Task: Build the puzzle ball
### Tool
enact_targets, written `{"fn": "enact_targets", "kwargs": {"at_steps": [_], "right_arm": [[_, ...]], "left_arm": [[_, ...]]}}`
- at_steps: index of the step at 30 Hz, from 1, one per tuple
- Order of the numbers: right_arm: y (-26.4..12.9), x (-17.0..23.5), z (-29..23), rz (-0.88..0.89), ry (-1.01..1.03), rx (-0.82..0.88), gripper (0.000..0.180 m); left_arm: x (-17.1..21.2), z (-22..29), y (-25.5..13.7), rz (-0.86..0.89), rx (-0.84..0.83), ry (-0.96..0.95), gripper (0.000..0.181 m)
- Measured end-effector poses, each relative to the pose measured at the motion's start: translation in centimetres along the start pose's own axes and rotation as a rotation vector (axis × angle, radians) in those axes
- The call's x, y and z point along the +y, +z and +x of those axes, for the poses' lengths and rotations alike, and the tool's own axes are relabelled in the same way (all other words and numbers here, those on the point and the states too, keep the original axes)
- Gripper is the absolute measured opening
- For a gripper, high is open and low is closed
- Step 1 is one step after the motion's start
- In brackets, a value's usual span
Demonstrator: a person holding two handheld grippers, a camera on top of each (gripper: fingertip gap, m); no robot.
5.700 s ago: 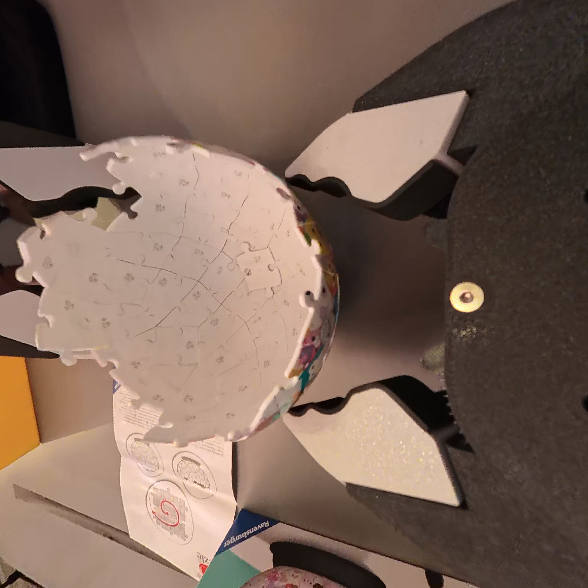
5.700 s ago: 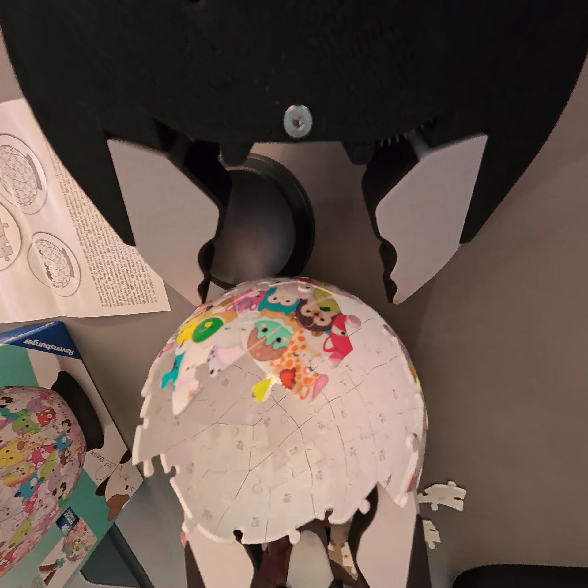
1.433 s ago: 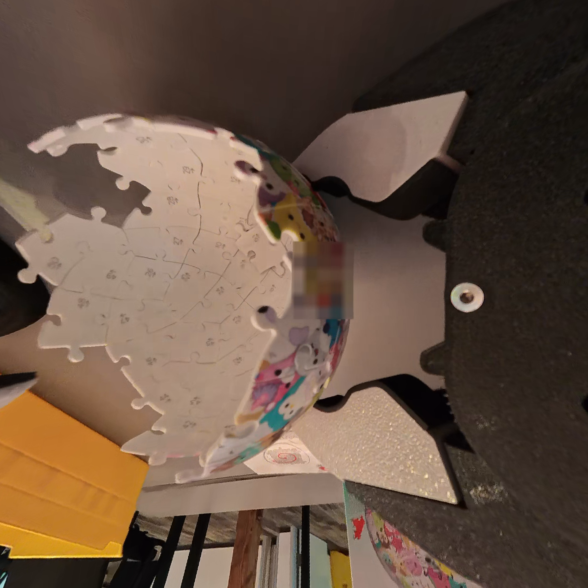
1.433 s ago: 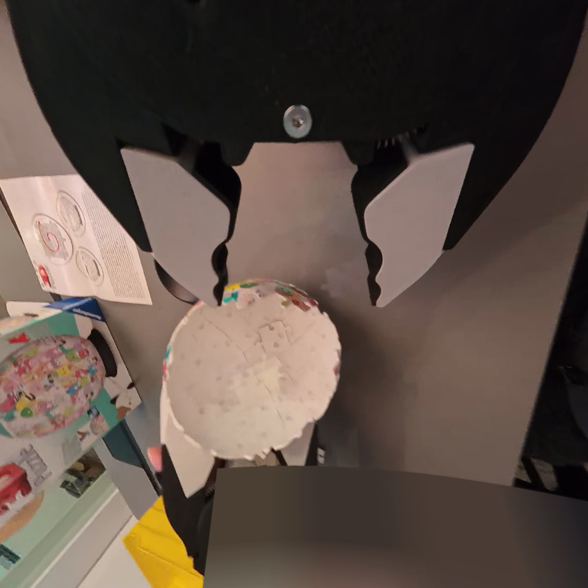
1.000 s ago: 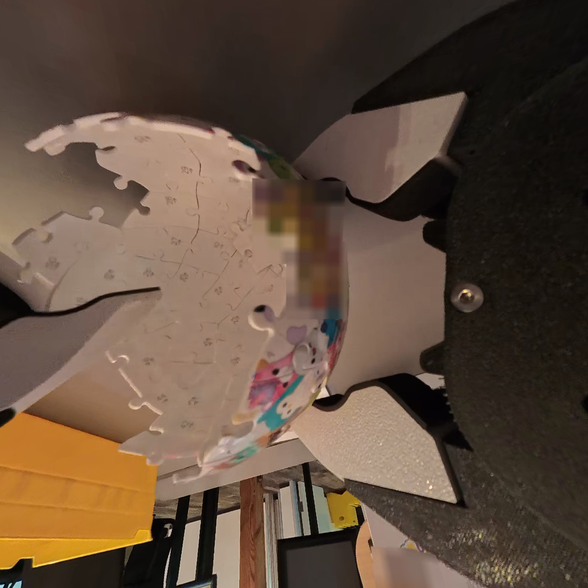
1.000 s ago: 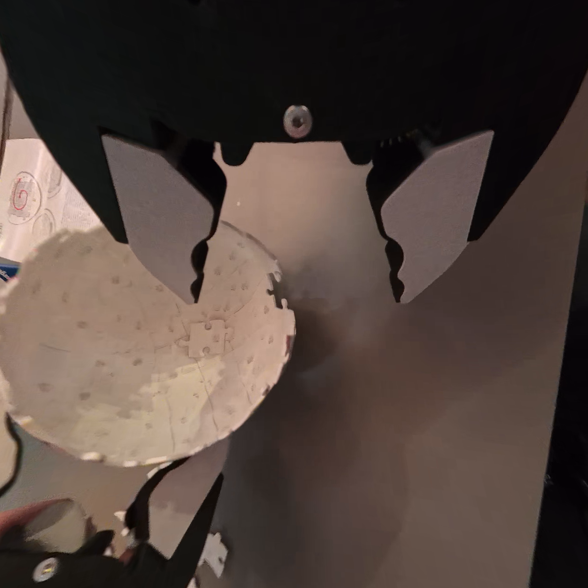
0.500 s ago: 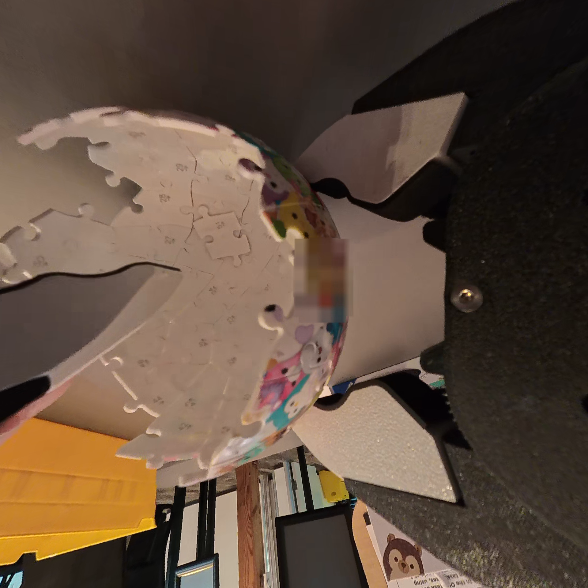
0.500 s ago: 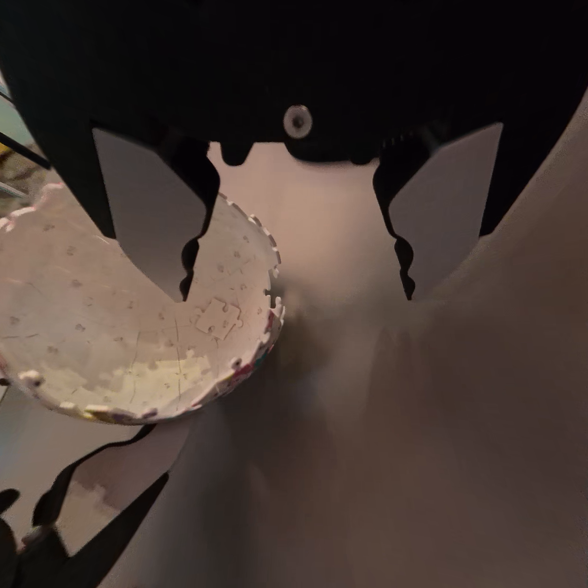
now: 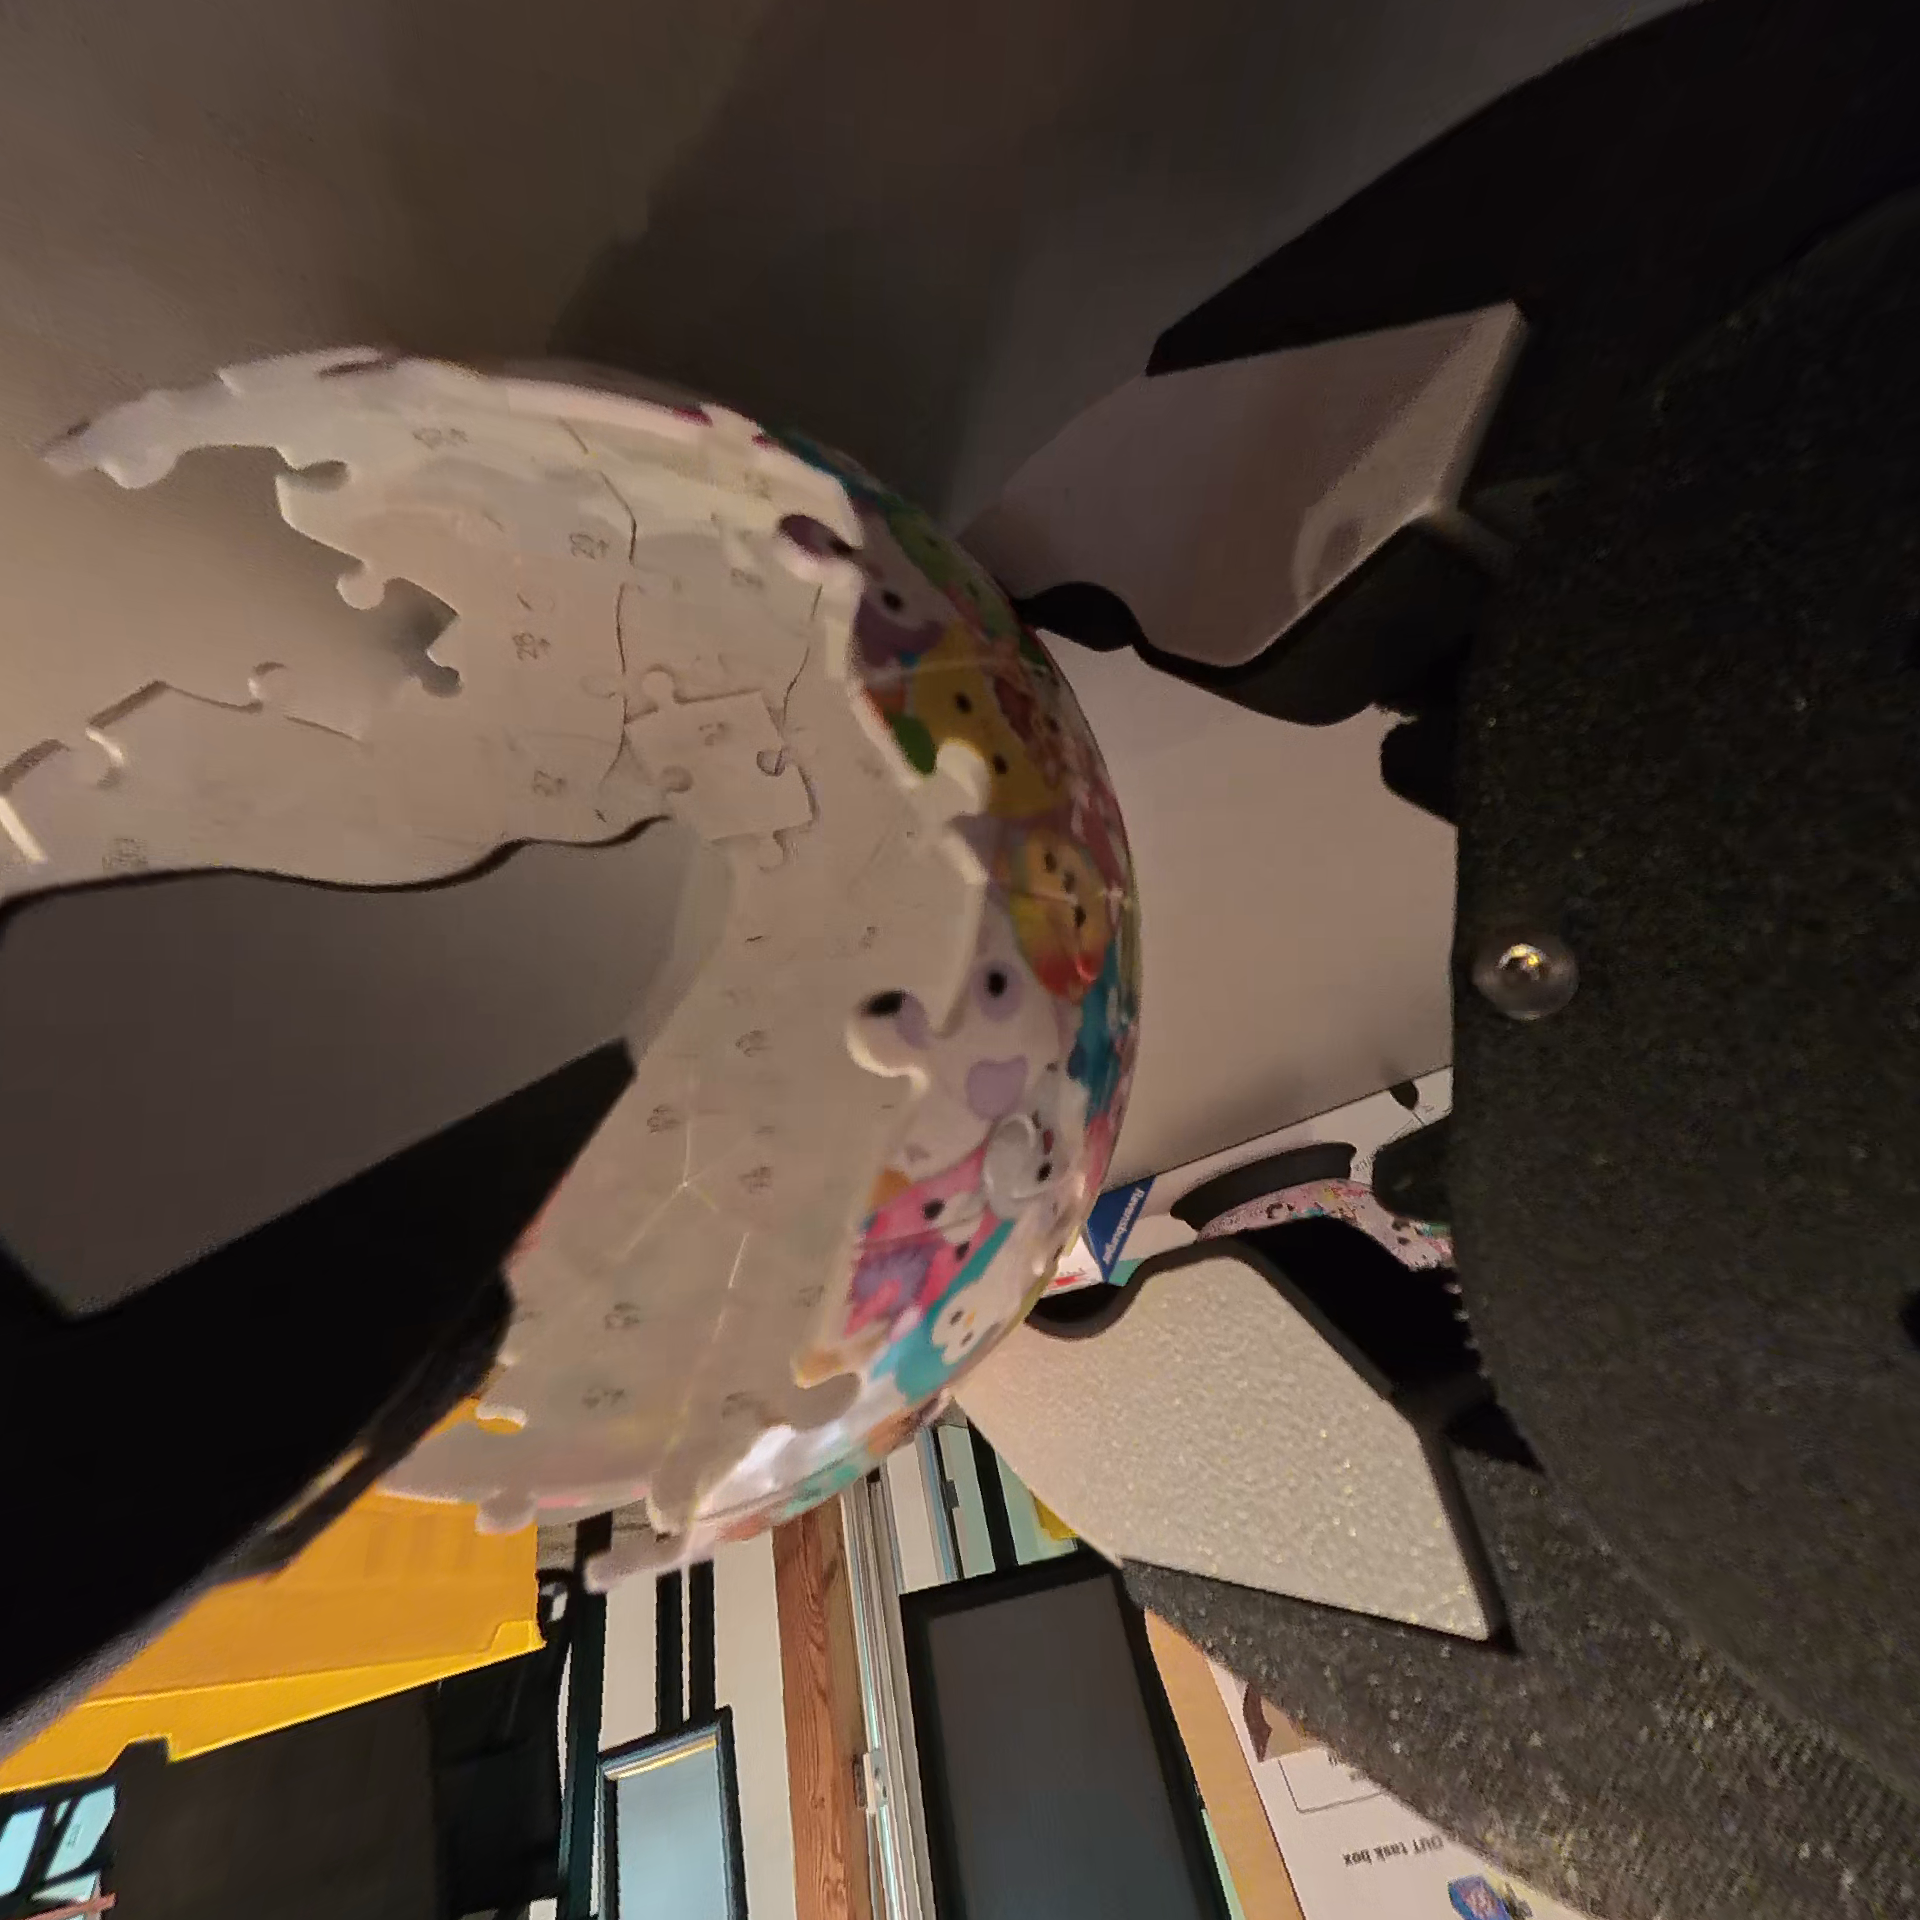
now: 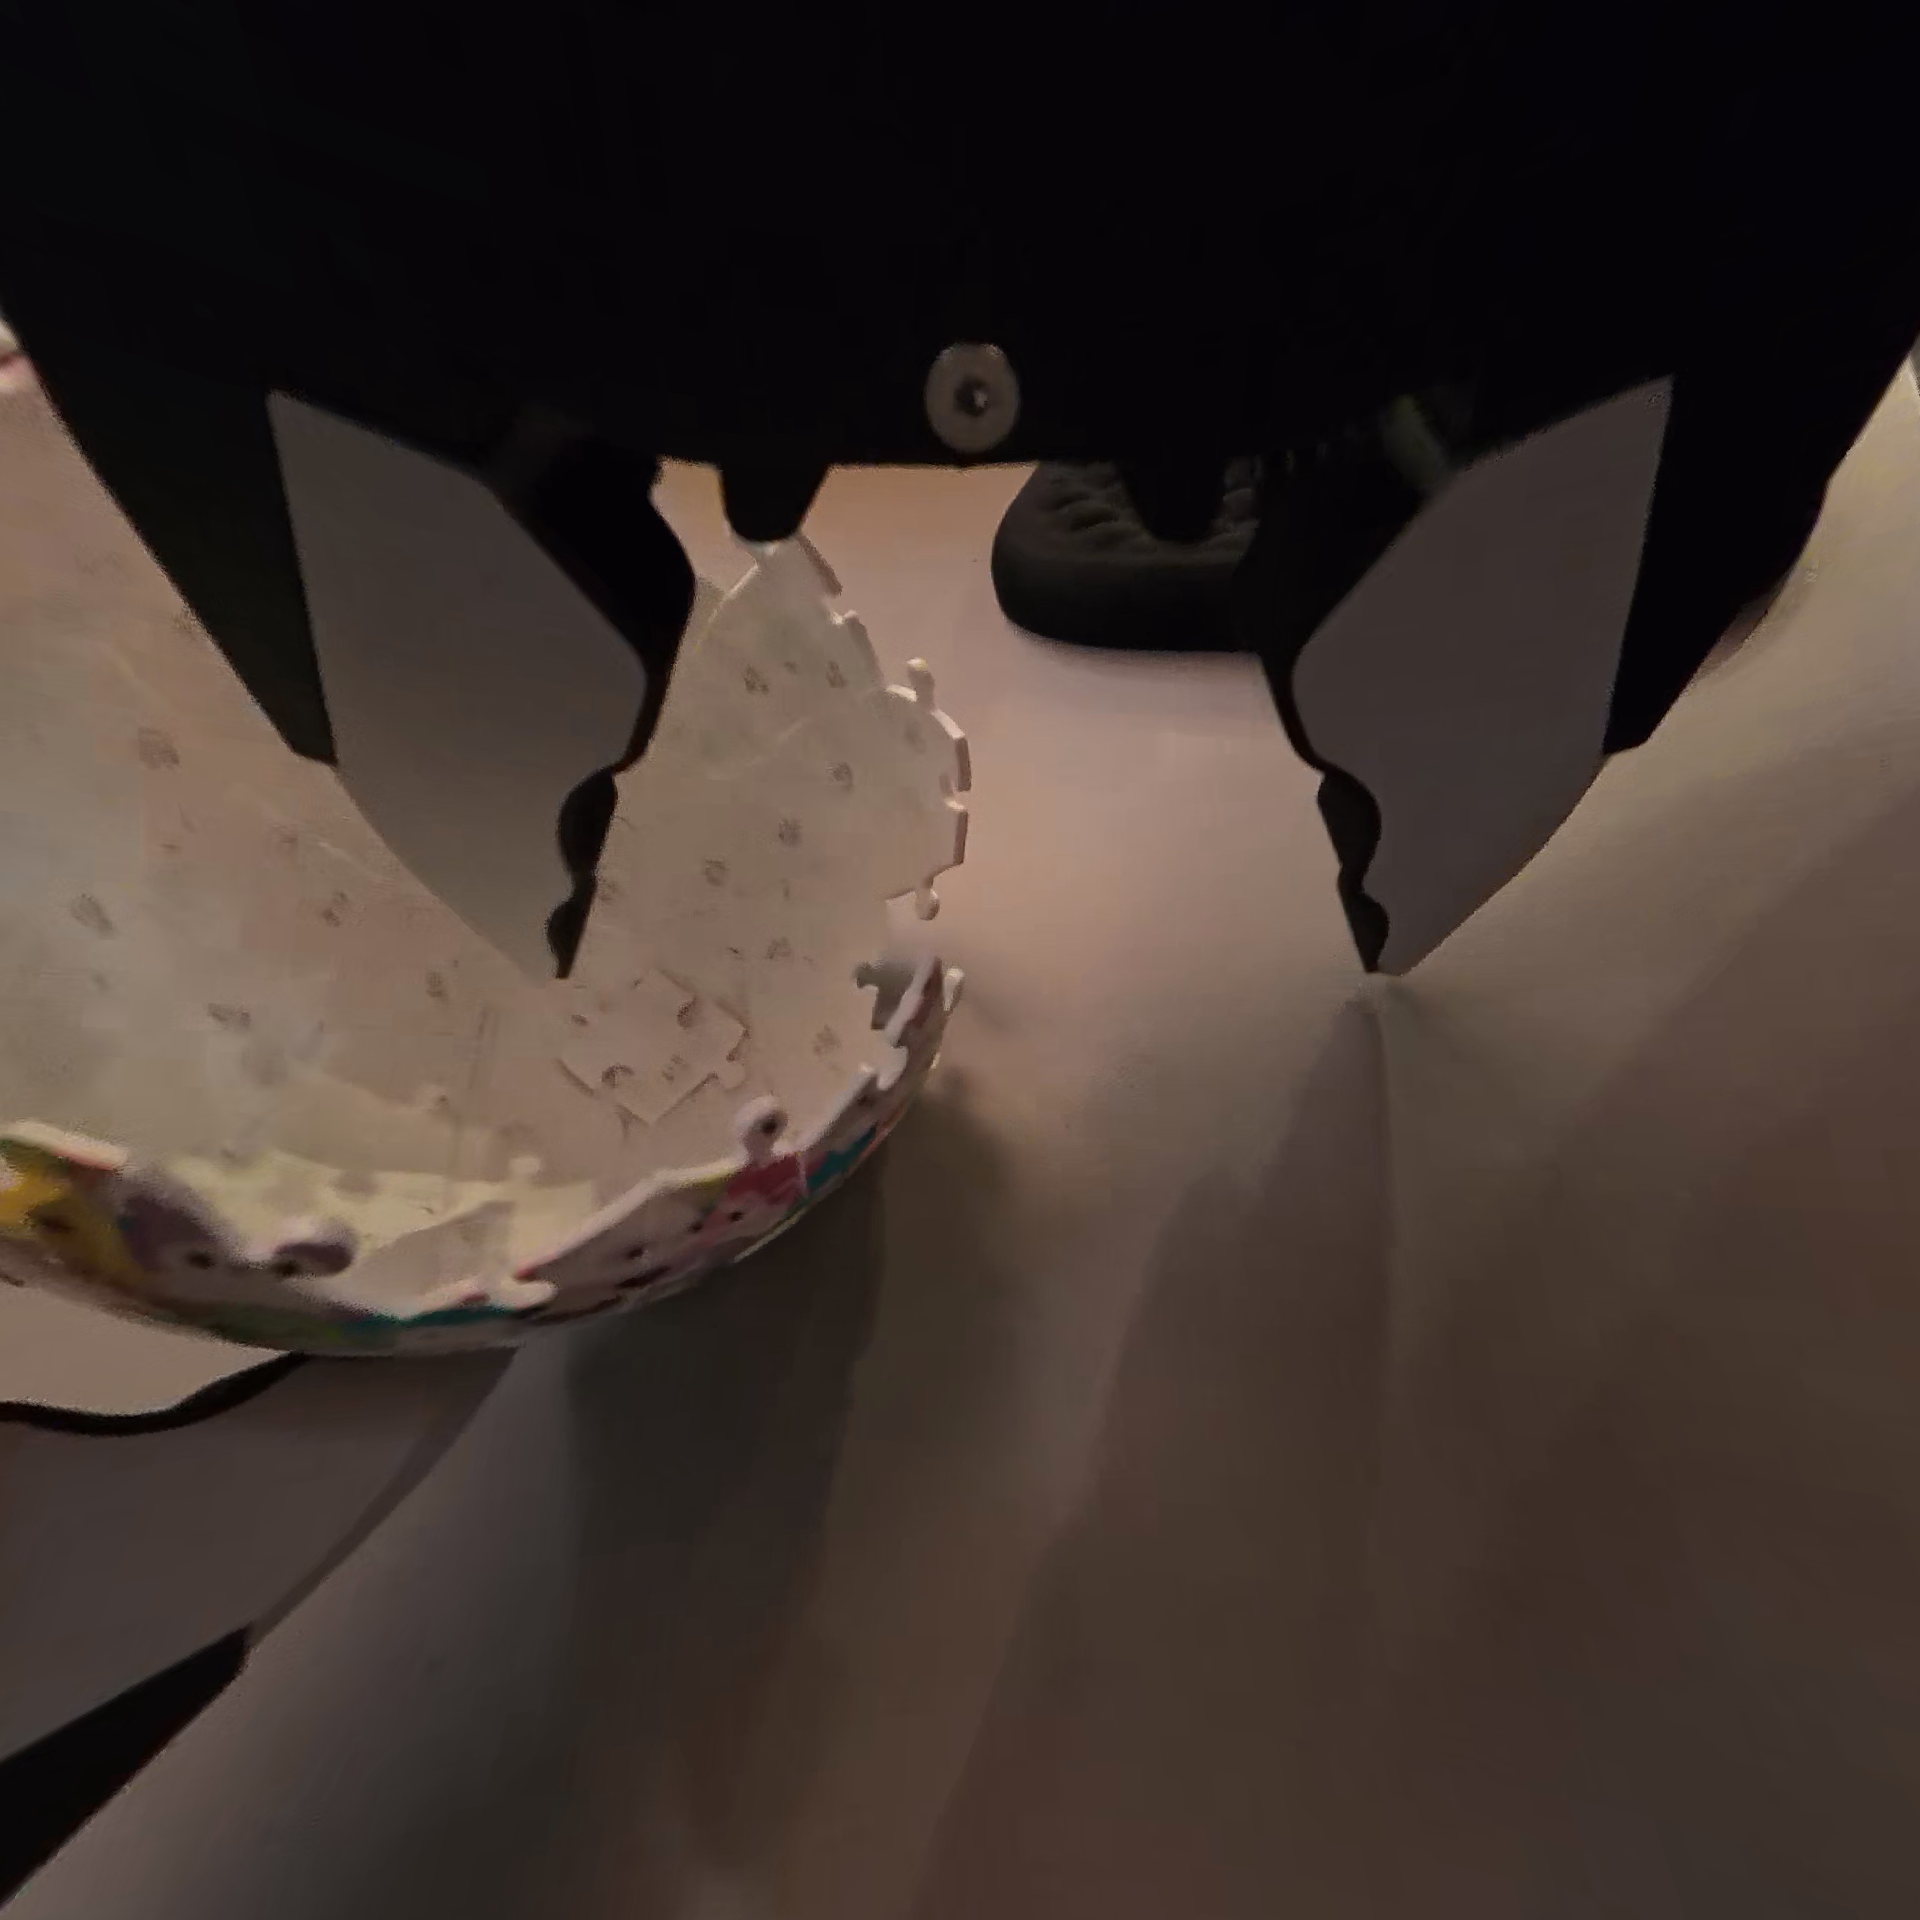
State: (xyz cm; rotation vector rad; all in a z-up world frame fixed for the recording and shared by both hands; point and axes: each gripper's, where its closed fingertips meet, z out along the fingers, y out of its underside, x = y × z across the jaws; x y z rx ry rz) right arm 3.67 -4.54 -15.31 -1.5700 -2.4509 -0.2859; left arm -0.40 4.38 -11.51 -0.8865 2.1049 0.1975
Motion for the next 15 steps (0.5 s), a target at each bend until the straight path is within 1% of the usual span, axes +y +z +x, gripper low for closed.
{"fn": "enact_targets", "kwargs": {"at_steps": [1, 4, 6, 10, 15], "right_arm": [[0.1, 0.2, 0.13, -0.009, -0.016, 0.001, 0.139], [0.33, 0.86, 0.2, -0.052, -0.048, -0.01, 0.14], [0.44, 0.9, -0.05, -0.047, -0.052, -0.037, 0.14], [0.52, 0.62, 0.5, 0.005, -0.092, -0.017, 0.14], [0.93, 0.99, 0.49, -0.044, -0.155, -0.024, 0.14]], "left_arm": [[0.02, -0.01, 0.01, -0.001, -0.003, 0.001, 0.121], [0.02, 0.01, -0.02, 0.002, -0.01, 0.001, 0.121], [-0.2, 0.07, -0.09, 0.019, -0.011, -0.009, 0.121], [-0.13, 0.08, -0.03, 0.03, -0.021, -0.009, 0.121], [-0.35, 0.08, 0.06, 0.045, -0.026, 0.0, 0.121]]}}
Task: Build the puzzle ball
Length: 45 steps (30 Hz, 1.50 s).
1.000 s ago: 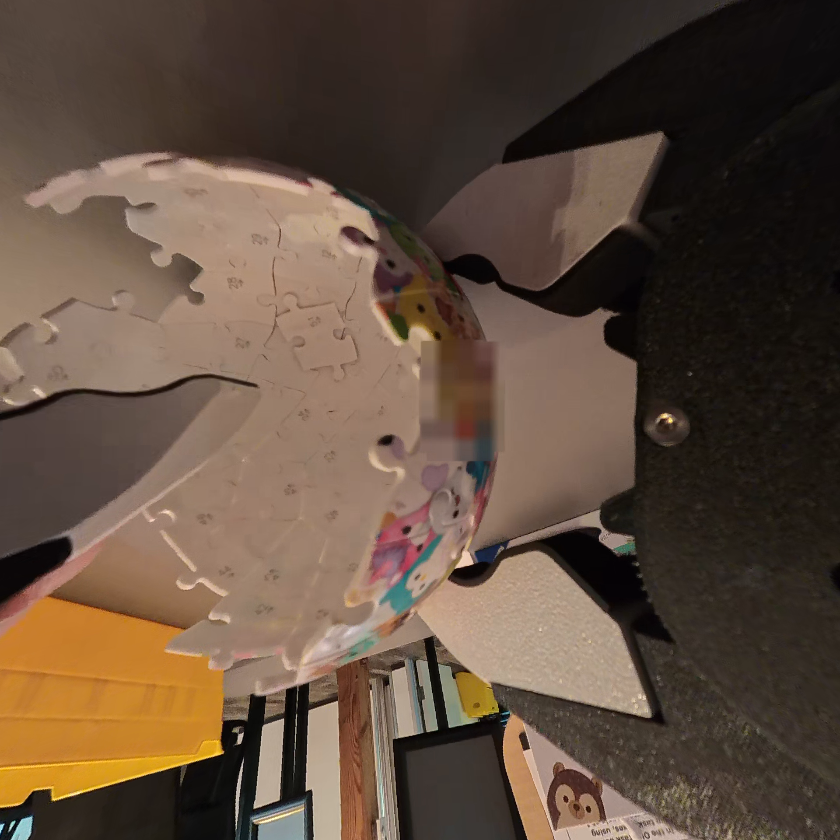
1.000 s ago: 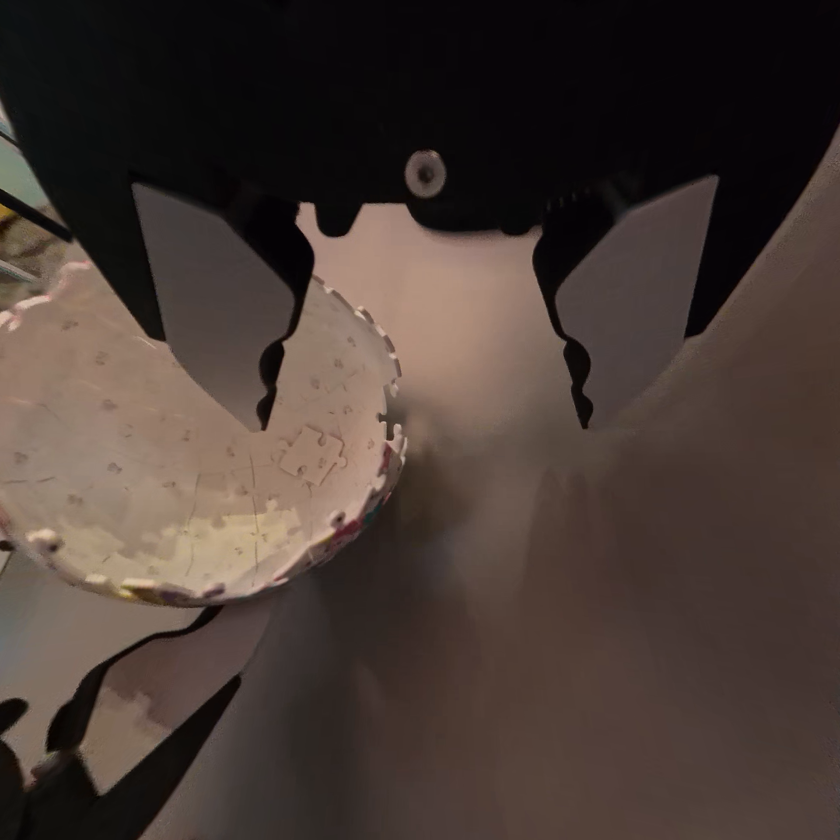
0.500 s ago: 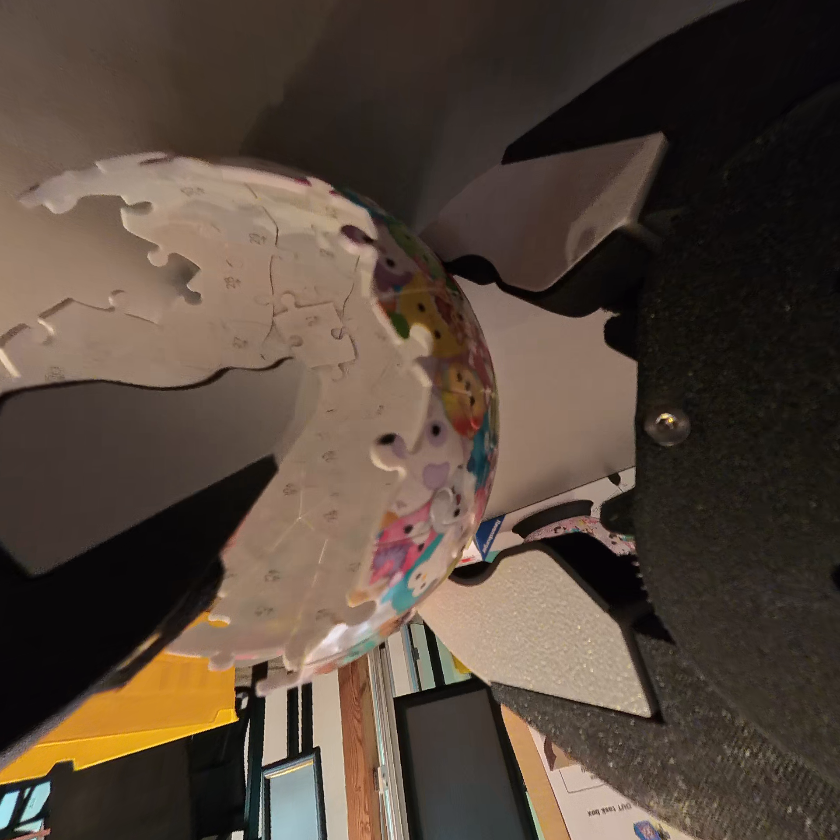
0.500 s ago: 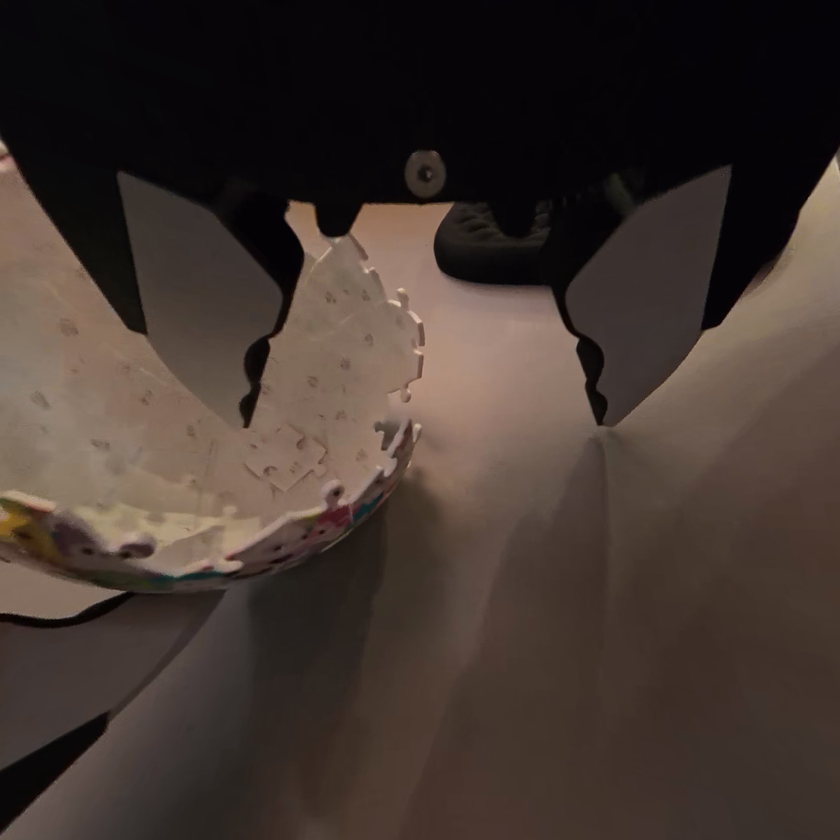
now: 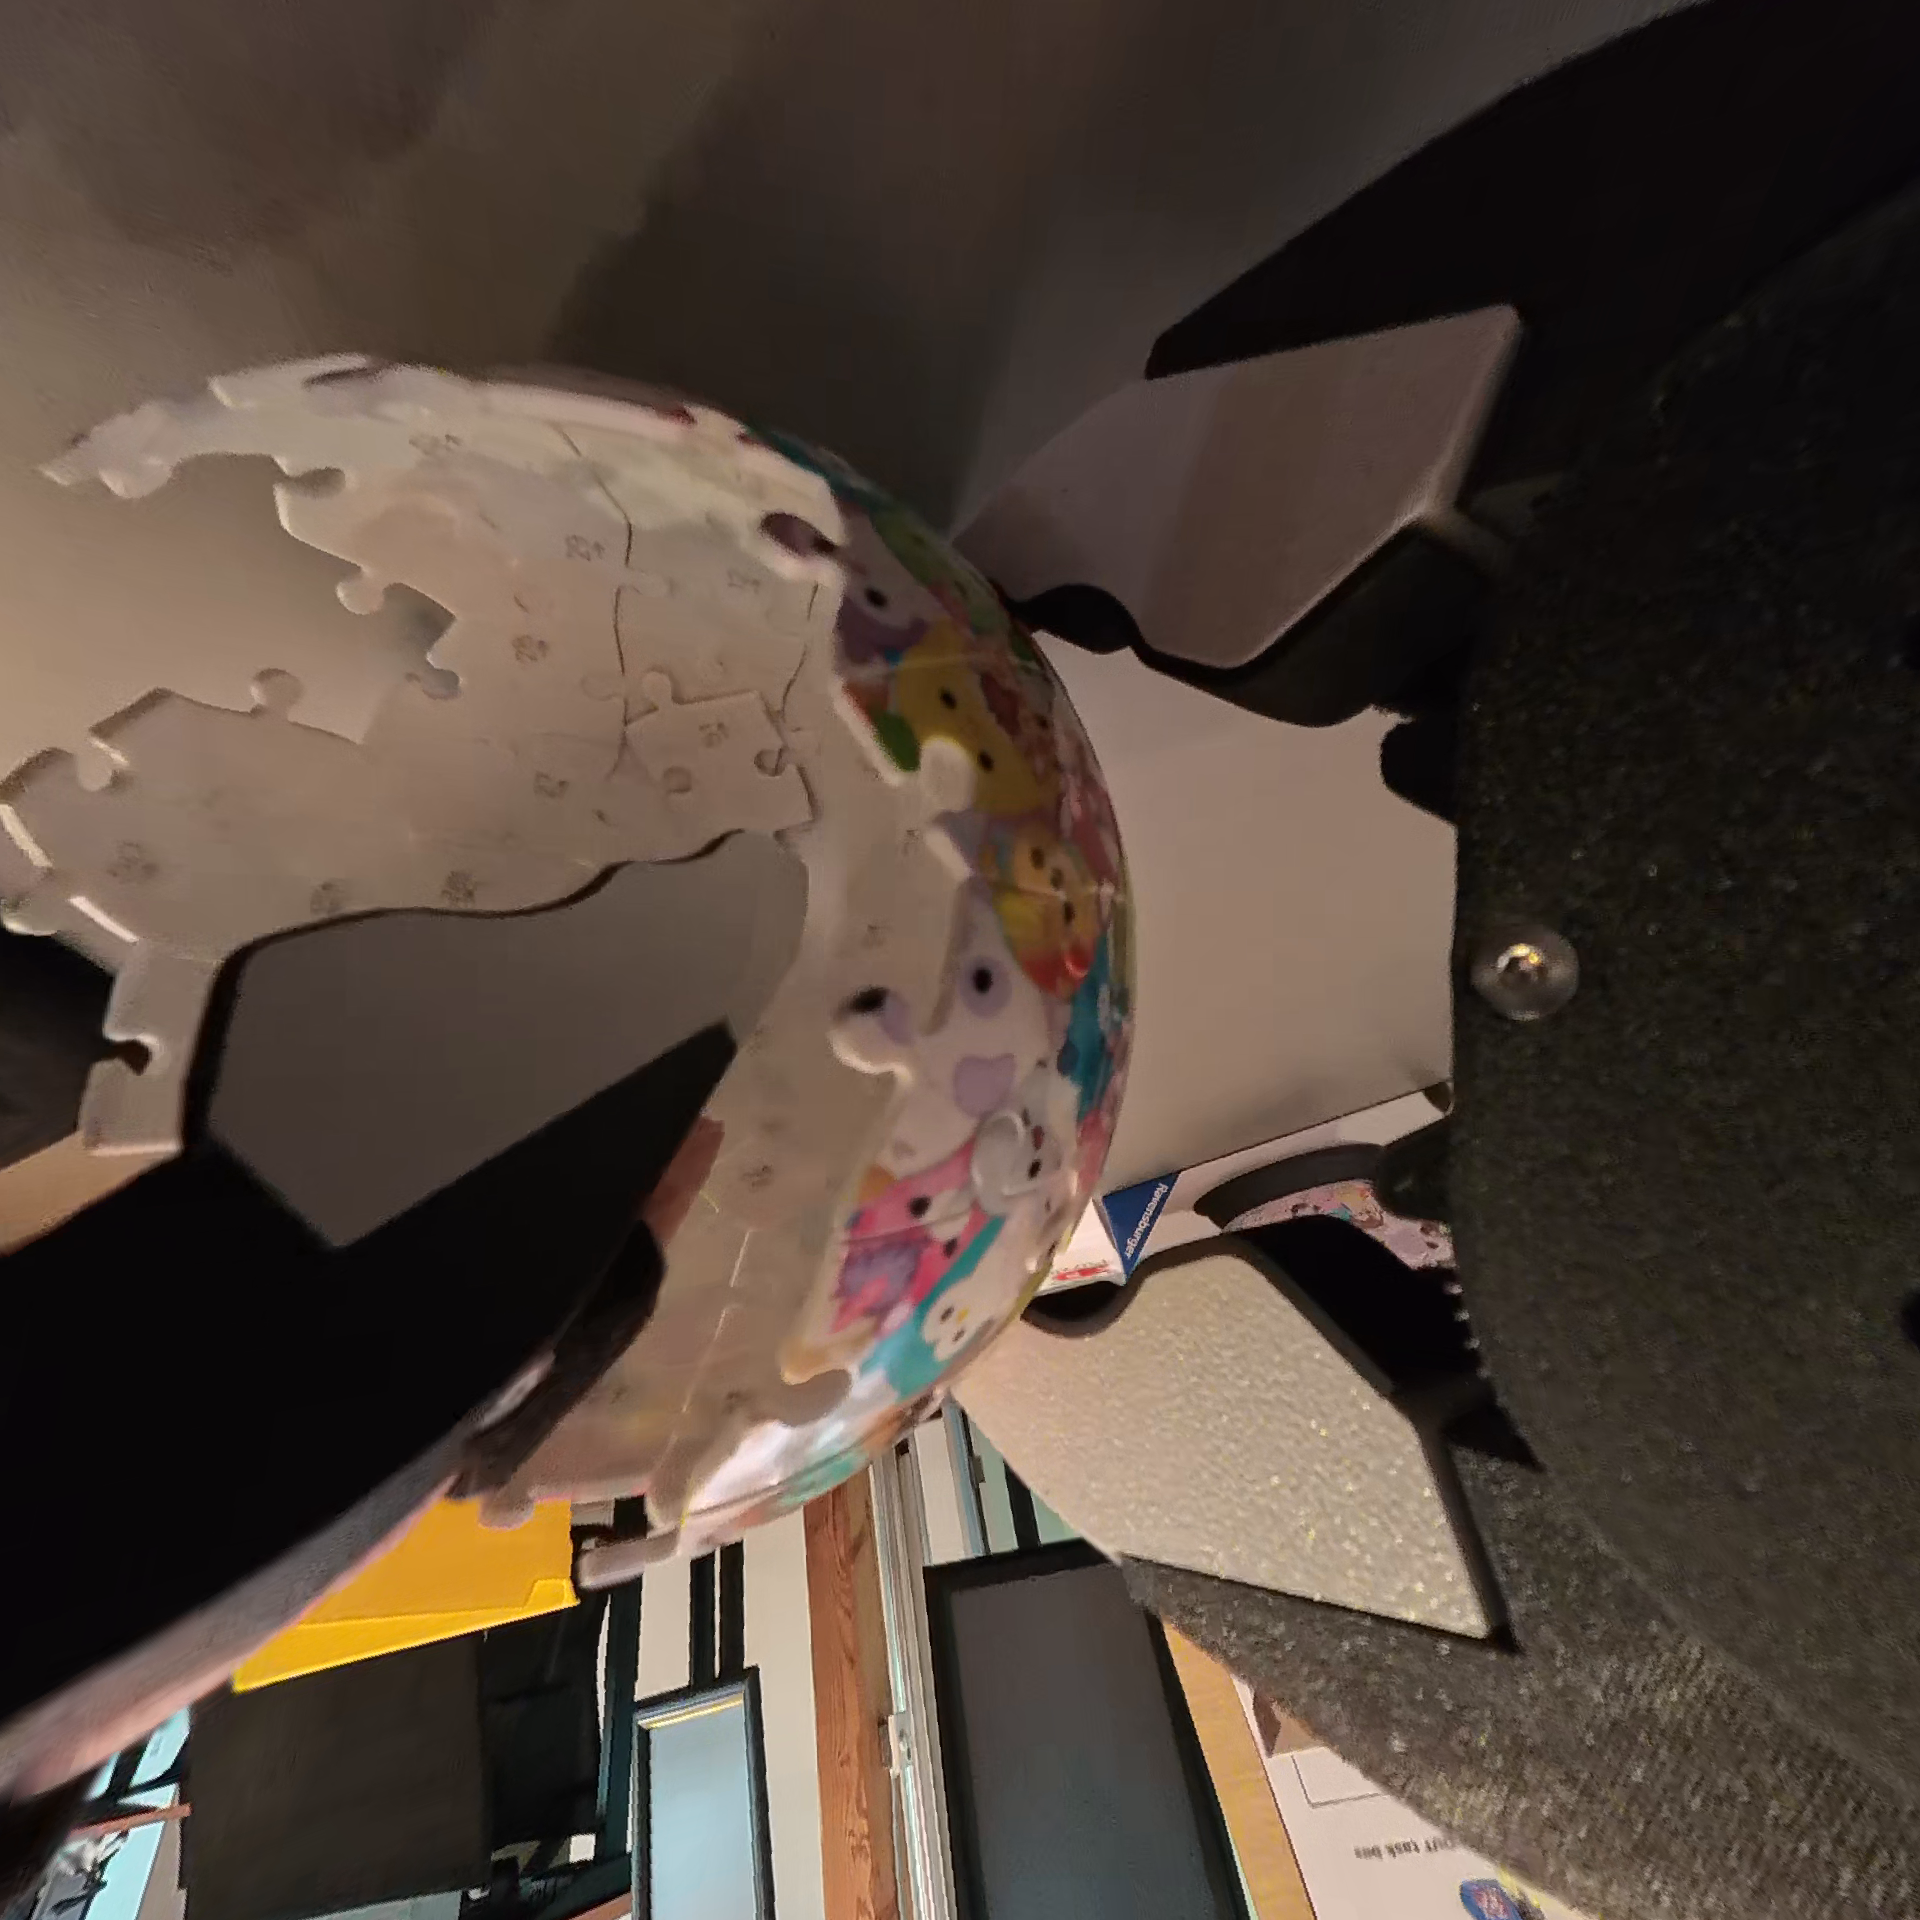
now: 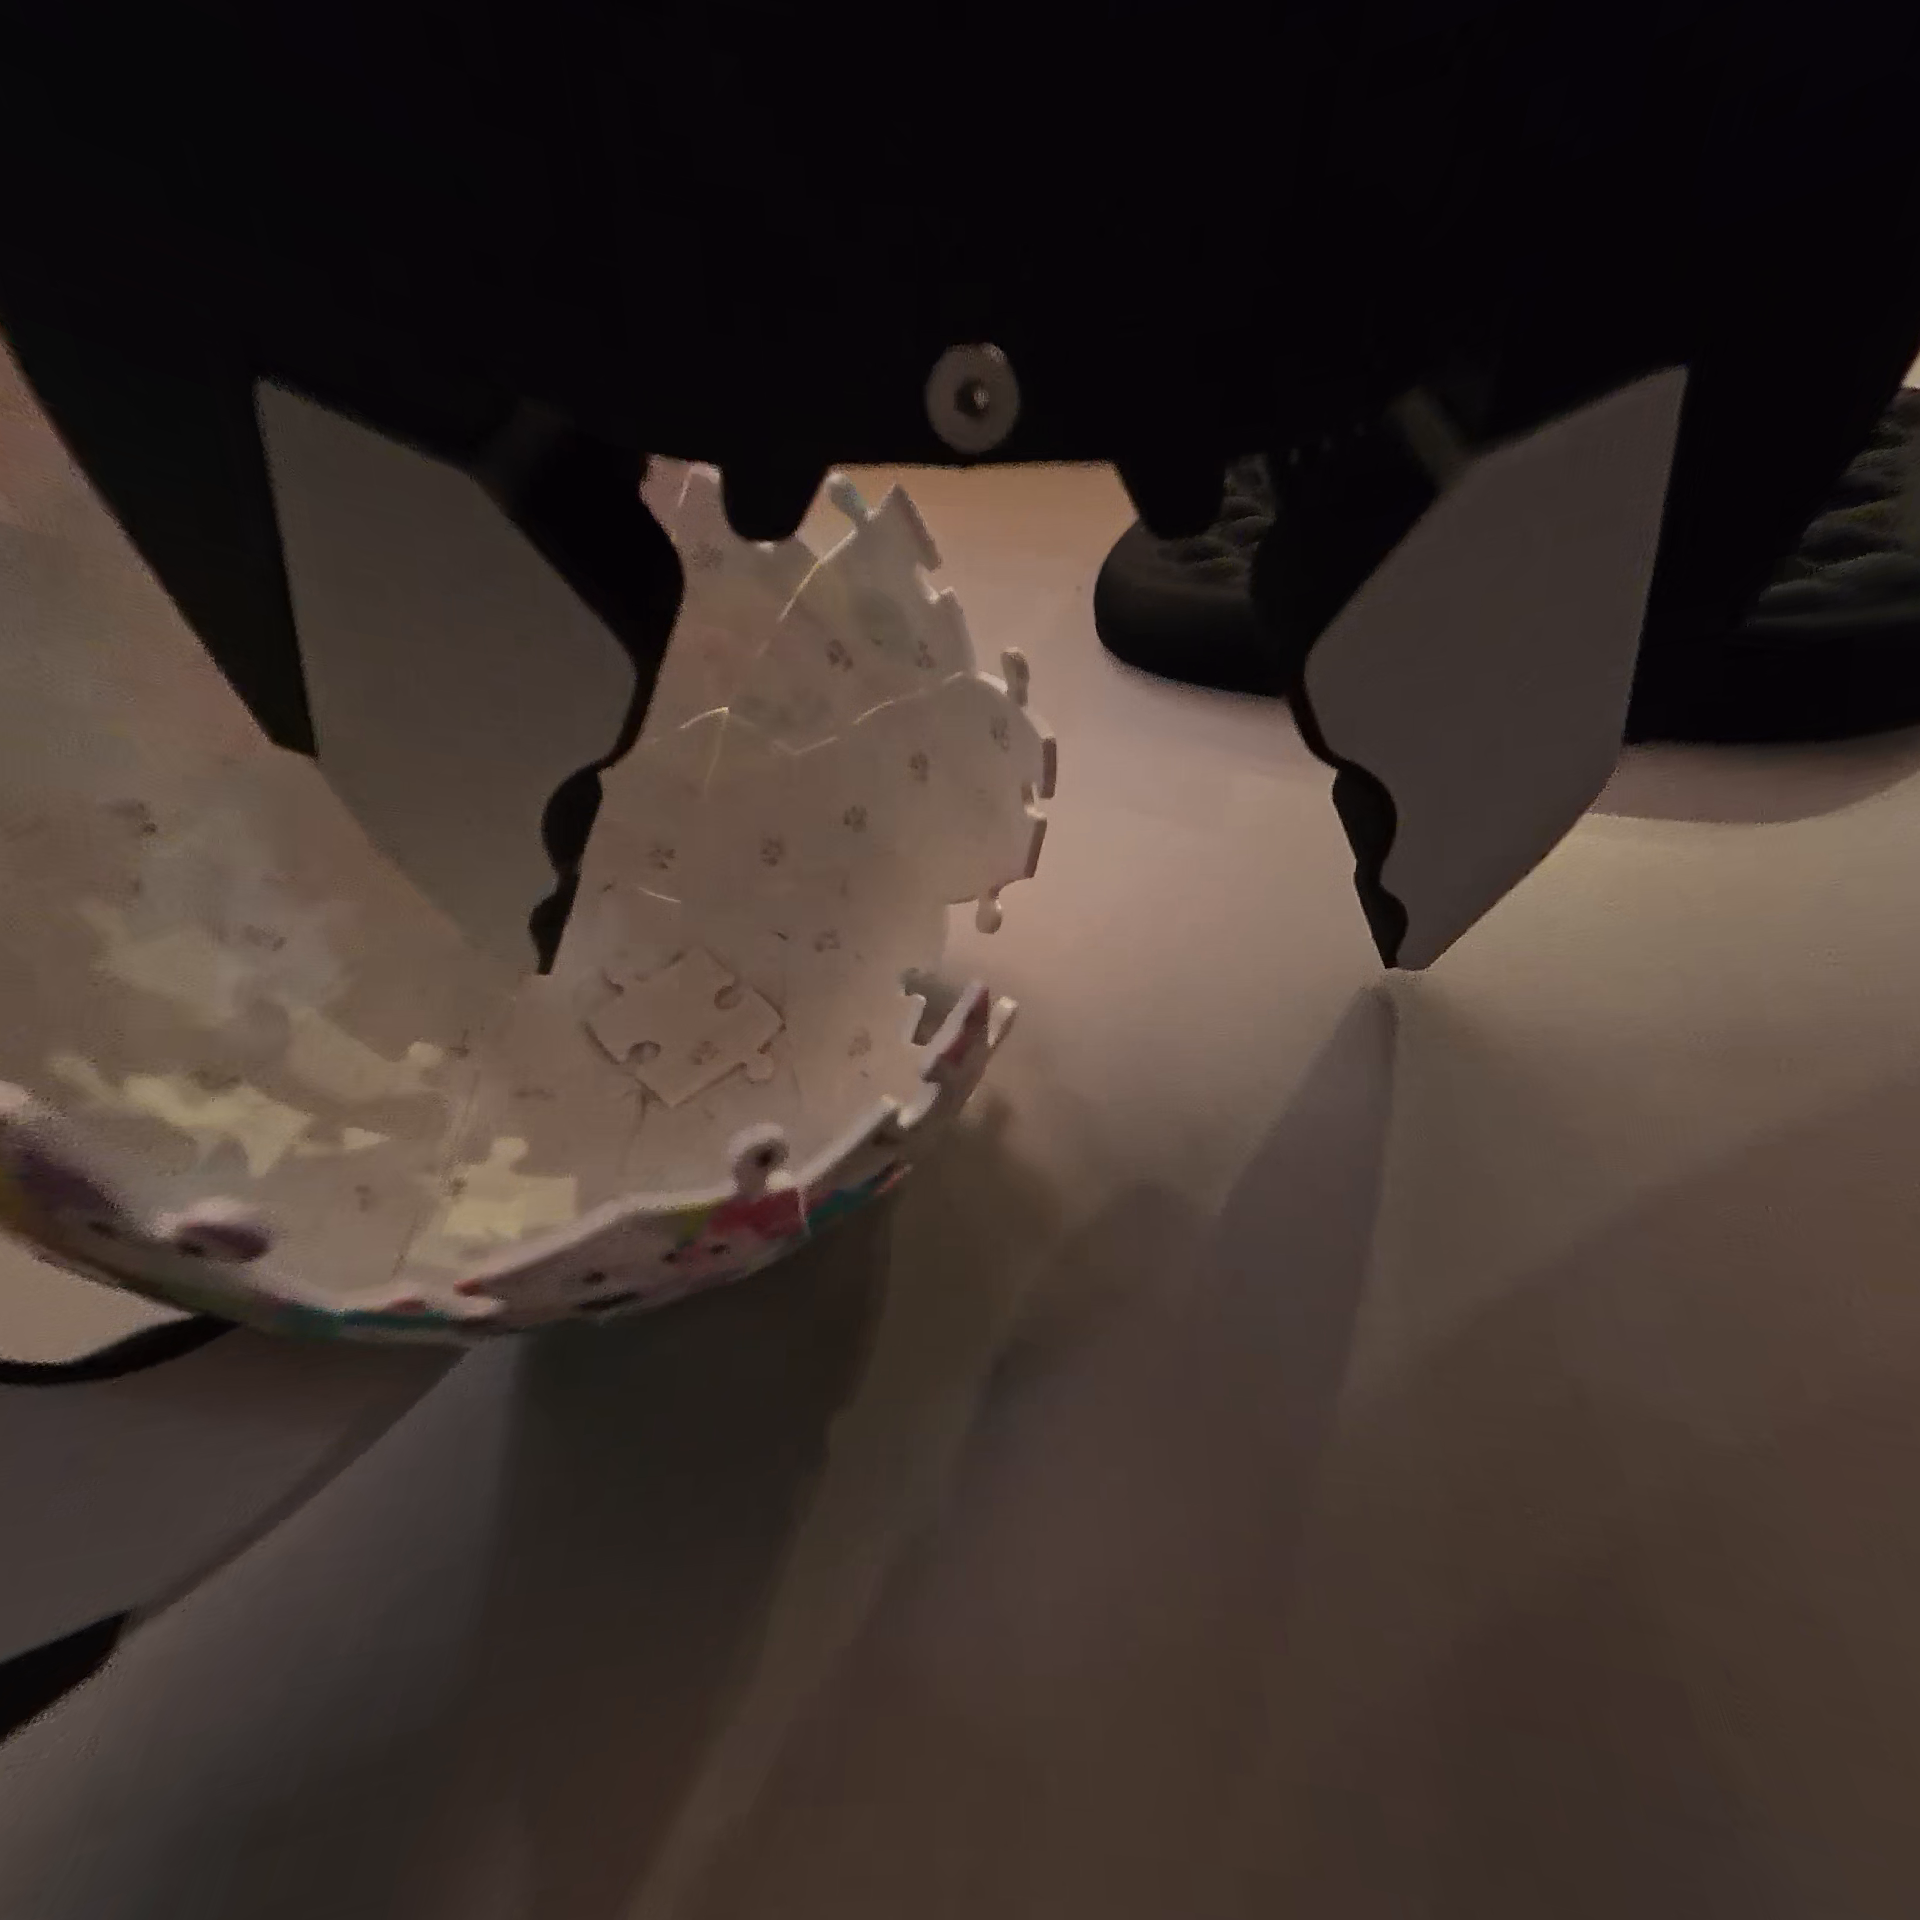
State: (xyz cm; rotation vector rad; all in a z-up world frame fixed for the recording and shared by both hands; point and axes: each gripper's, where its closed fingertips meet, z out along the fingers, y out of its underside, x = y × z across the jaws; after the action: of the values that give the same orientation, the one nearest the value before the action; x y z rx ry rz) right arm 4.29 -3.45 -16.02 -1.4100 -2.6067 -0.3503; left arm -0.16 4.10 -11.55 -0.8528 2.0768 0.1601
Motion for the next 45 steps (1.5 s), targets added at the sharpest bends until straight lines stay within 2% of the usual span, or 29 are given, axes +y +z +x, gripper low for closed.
{"fn": "enact_targets", "kwargs": {"at_steps": [4, 21, 35, 45], "right_arm": [[0.6, 0.7, 0.2, -0.08, -0.038, -0.002, 0.14], [1.3, 1.2, 0.1, -0.197, -0.075, -0.093, 0.139], [1.3, 1.3, -0.1, -0.215, -0.078, -0.119, 0.138], [0.8, 0.8, -1.4, -0.176, -0.078, -0.178, 0.129]], "left_arm": [[-0.1, 0.0, 0.0, 0.008, -0.003, 0.002, 0.12], [-0.4, -0.2, 0.3, 0.034, -0.031, 0.013, 0.12], [-0.5, -0.3, 0.3, 0.038, -0.04, 0.004, 0.119], [-0.6, -0.4, 0.2, 0.037, -0.045, 0.01, 0.119]]}}
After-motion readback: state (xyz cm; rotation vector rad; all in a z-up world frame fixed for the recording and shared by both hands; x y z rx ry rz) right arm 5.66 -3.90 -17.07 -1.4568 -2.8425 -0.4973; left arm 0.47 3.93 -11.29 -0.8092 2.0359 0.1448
